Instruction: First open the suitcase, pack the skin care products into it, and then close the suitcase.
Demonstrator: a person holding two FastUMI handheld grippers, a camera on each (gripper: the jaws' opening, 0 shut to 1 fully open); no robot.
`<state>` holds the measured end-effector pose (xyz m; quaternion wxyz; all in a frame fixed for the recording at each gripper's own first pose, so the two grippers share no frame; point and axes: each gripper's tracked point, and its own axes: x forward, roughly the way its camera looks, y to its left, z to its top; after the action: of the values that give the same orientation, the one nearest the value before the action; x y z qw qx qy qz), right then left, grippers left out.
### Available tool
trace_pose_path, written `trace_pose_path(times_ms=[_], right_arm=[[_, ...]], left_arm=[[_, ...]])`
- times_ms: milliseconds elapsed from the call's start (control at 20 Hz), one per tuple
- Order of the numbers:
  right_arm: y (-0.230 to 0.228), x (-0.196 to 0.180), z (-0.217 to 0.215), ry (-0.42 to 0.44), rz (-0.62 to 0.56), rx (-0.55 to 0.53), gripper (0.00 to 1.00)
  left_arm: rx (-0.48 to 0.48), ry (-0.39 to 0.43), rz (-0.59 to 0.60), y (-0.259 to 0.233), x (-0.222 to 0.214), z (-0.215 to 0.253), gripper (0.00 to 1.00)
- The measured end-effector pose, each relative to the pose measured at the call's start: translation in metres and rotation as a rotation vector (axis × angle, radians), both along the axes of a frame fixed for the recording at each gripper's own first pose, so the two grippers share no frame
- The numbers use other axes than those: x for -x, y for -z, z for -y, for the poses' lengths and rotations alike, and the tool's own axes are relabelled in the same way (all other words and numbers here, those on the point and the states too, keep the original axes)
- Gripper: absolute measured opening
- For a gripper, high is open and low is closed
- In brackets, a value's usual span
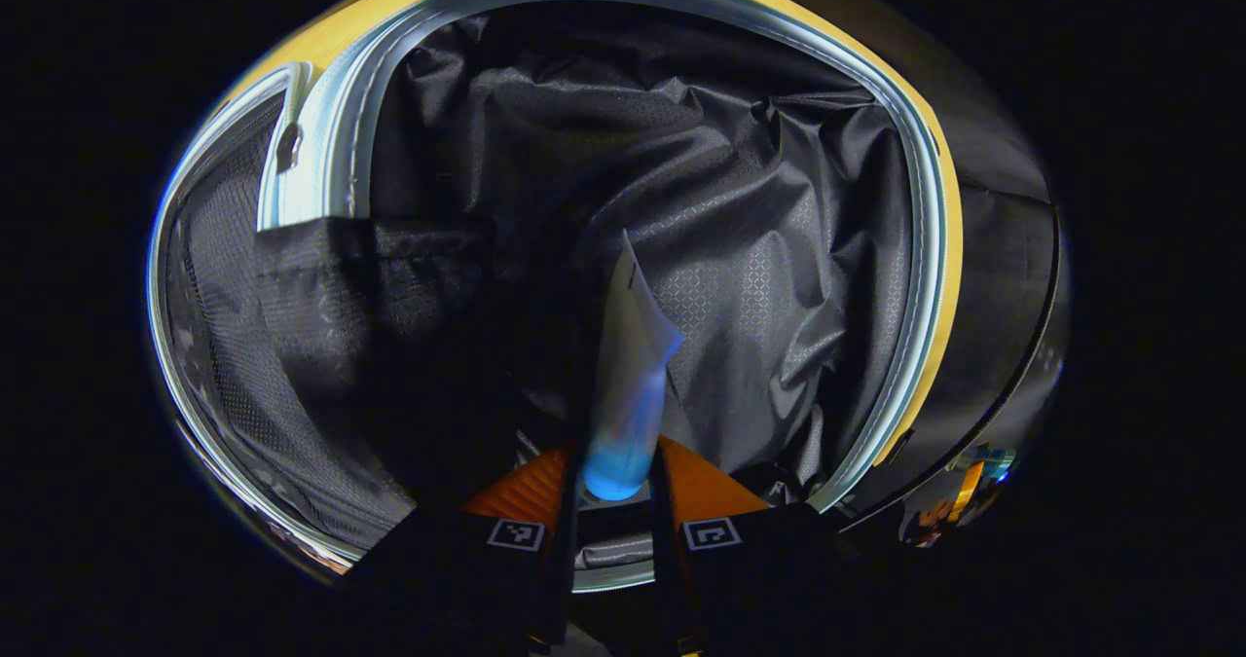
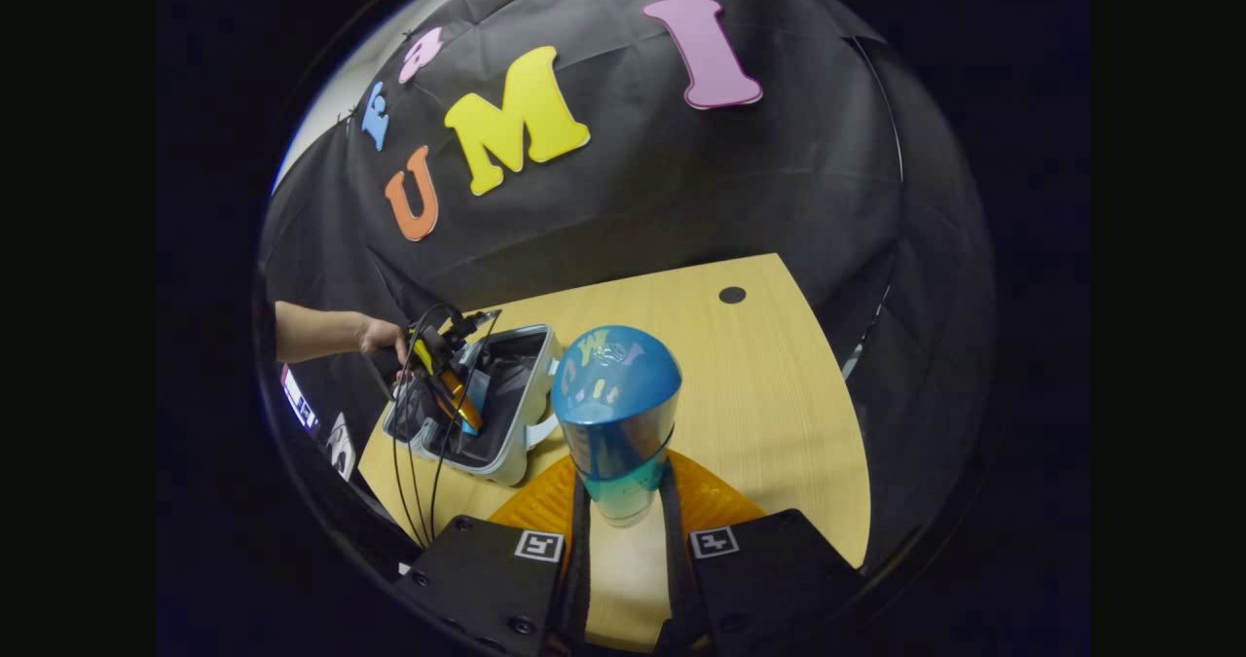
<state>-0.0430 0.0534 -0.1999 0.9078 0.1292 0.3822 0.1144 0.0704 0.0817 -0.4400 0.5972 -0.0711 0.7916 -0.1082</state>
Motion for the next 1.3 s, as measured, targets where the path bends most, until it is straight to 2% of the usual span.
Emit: trace_pose_path(times_ms=[200, 350, 400, 450, 500, 550, 600, 750, 900, 1000, 1150, 1200, 1300], right_arm=[[-0.001, 0.002, -0.004, 0.004, -0.004, -0.018, 0.28], [-0.003, 0.0, -0.011, -0.011, 0.001, -0.013, 0.3], [-0.004, -0.001, -0.016, -0.022, -0.001, -0.016, 0.3], [-0.004, -0.004, -0.024, -0.033, -0.006, -0.027, 0.3], [-0.004, -0.006, -0.036, -0.054, -0.021, -0.047, 0.3], [-0.004, -0.008, -0.05, -0.082, -0.034, -0.067, 0.3], [-0.006, -0.012, -0.065, -0.113, -0.033, -0.079, 0.3], [-0.01, -0.028, -0.116, -0.224, -0.036, -0.097, 0.3], [-0.013, -0.047, -0.173, -0.323, -0.059, -0.121, 0.28], [-0.001, -0.061, -0.213, -0.369, -0.152, -0.174, 0.31], [0.033, -0.08, -0.255, -0.393, -0.308, -0.14, 0.28], [0.047, -0.087, -0.265, -0.387, -0.35, -0.121, 0.31], [0.073, -0.096, -0.279, -0.349, -0.449, -0.079, 0.3]], left_arm=[[-0.008, -0.012, 0.015, -0.006, 0.001, 0.003, 0.42], [0.05, -0.038, 0.039, -0.016, 0.002, 0.014, 0.47], [0.068, -0.04, 0.053, -0.021, 0.003, 0.018, 0.7], [0.076, -0.041, 0.071, -0.025, 0.005, 0.019, 0.67], [0.084, -0.044, 0.095, -0.029, 0.009, 0.02, 0.88], [0.101, -0.063, 0.134, -0.037, 0.01, 0.021, 0.91], [0.129, -0.092, 0.19, -0.048, 0.008, 0.023, 0.95], [0.201, -0.156, 0.386, -0.092, 0.01, 0.024, 1.0], [0.146, -0.185, 0.681, -0.127, 0.007, 0.008, 0.97], [0.154, -0.237, 0.856, -0.15, 0.015, 0.005, 0.97], [0.091, -0.35, 1.045, -0.168, 0.037, -0.016, 0.97], [0.075, -0.396, 1.088, -0.174, 0.048, -0.021, 0.98], [0.055, -0.475, 1.167, -0.184, 0.08, -0.033, 0.98]])
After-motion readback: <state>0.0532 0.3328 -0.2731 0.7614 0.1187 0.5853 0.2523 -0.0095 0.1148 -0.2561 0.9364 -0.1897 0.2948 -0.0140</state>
